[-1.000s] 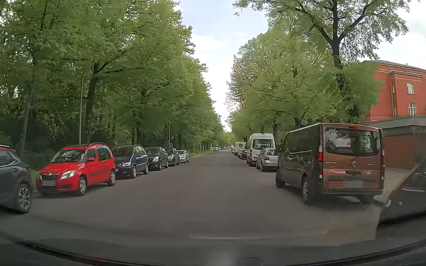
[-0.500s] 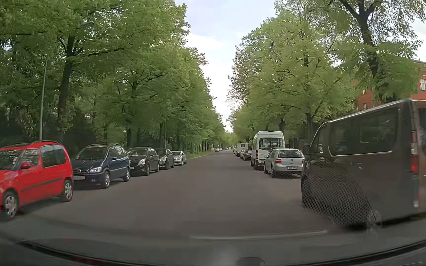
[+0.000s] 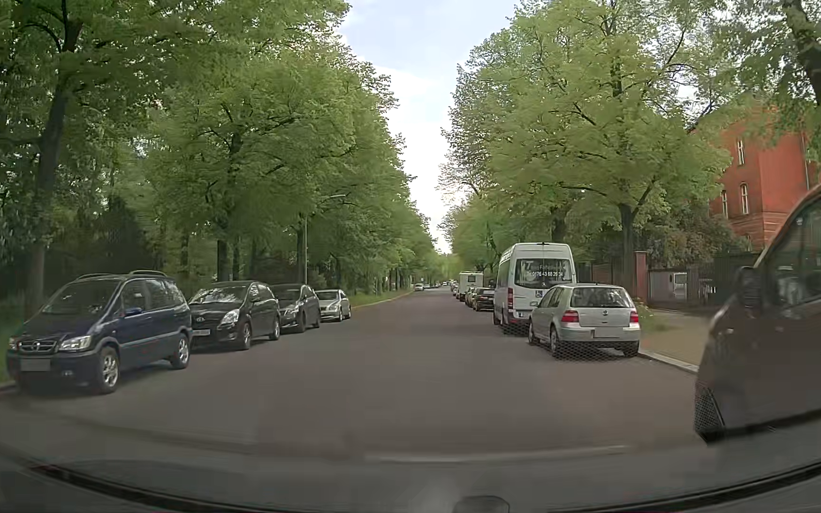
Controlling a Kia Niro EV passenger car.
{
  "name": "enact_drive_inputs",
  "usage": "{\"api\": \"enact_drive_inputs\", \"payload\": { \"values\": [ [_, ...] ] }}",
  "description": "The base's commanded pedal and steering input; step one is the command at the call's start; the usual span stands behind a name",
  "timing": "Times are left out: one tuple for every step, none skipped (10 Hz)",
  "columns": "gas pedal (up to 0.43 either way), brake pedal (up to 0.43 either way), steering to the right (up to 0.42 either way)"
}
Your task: Follow the waypoints while adhering to traffic rules and regulations
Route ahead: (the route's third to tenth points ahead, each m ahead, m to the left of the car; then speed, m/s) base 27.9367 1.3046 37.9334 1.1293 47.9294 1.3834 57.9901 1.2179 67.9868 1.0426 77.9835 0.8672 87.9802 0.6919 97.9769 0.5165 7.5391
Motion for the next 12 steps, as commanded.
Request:
{"api": "enact_drive_inputs", "payload": {
  "values": [
    [0.358, 0.018, 0.002],
    [0.358, 0.018, 0.002],
    [0.358, 0.018, 0.002],
    [0.358, 0.018, 0.002],
    [0.358, 0.018, 0.002],
    [0.358, 0.018, 0.001],
    [0.358, 0.018, 0.001],
    [0.358, 0.018, 0.001],
    [0.370, 0.018, 0.001],
    [0.370, 0.018, 0.001],
    [0.370, 0.018, 0.001],
    [0.370, 0.018, 0.001]
  ]
}}
